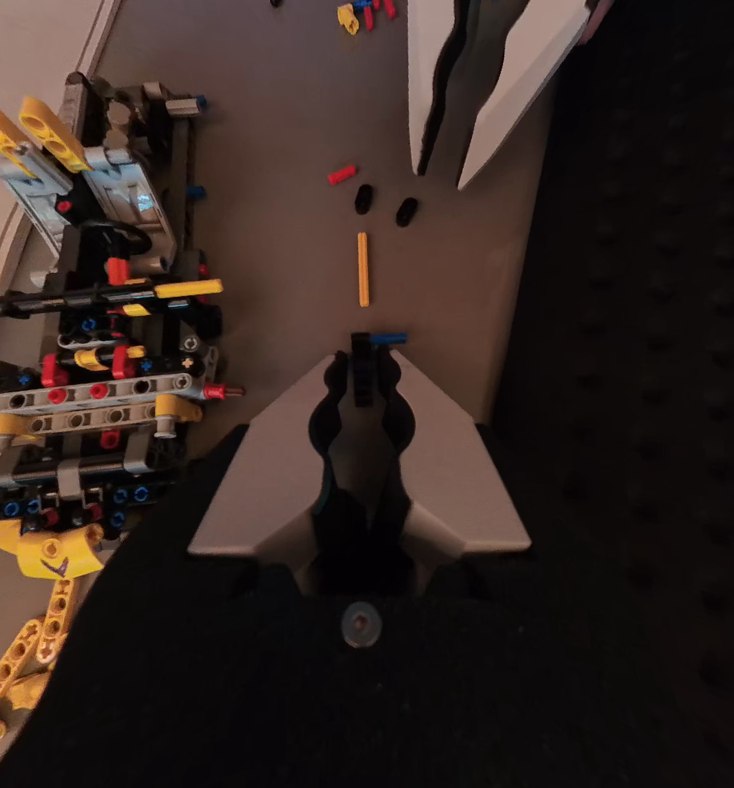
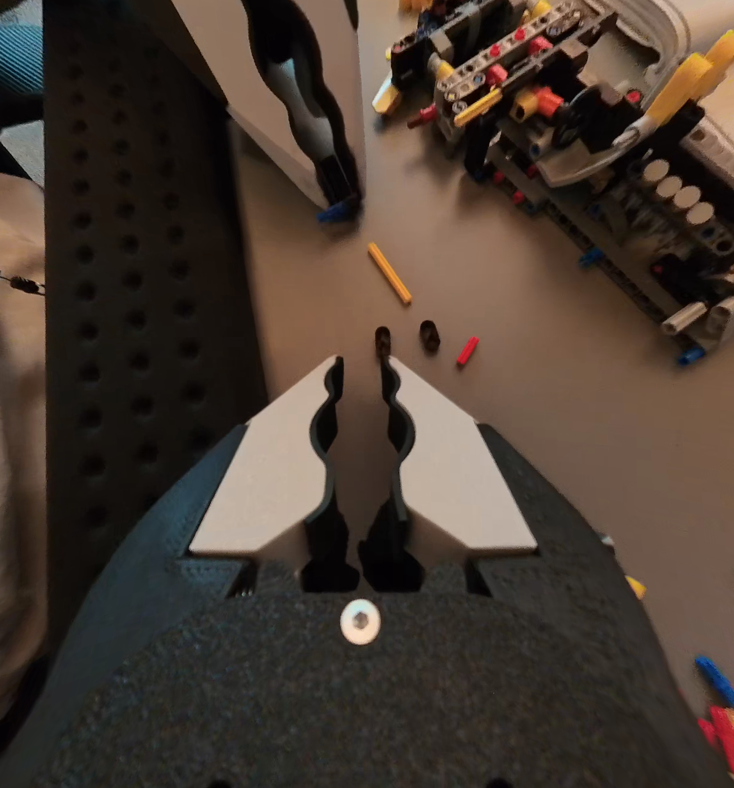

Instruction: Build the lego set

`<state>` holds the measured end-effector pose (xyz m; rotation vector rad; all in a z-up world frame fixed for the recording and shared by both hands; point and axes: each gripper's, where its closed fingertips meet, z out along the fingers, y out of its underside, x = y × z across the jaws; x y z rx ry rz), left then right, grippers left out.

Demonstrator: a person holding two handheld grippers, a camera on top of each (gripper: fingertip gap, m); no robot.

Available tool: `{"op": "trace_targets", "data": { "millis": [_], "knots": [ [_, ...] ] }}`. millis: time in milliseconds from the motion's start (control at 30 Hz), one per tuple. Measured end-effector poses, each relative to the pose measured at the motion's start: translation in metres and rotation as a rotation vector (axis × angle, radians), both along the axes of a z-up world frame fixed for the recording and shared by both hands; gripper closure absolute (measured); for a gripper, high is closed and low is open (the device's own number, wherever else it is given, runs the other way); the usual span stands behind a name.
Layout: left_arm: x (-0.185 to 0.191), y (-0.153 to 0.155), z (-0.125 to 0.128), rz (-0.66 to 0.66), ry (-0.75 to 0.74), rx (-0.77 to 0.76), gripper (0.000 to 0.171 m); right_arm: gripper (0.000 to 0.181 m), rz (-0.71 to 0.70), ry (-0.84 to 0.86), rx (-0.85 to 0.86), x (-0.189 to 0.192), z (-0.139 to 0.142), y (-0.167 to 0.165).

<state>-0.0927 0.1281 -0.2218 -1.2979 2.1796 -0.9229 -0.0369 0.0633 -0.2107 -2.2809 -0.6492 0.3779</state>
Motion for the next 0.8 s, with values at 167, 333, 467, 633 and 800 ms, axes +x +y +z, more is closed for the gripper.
{"op": "trace_targets", "data": {
  "millis": [167, 333, 467, 633, 800],
  "knots": [
    [-0.001, -0.002, 0.008, 0.003, -0.023, -0.039, 0.153, 0.165, -0.009, -0.024, 0.007, 0.002, -0.007, 0.0],
    [-0.006, 0.0, 0.009, 0.012, -0.03, -0.019, 0.152, 0.165, -0.047, -0.004, 0.039, 0.01, -0.002, 0.011],
    [-0.009, 0.002, 0.011, 0.019, -0.047, 0.005, 0.153, 0.165, -0.091, -0.043, 0.086, 0.022, 0.0, 0.022],
    [-0.009, 0.001, 0.022, 0.021, -0.078, -0.026, 0.155, 0.166, -0.074, -0.031, 0.091, 0.021, -0.004, 0.028],
    [-0.005, -0.003, 0.029, 0.002, -0.1, -0.064, 0.155, 0.166, -0.055, -0.031, 0.081, 0.024, -0.007, 0.029]
  ]
}}
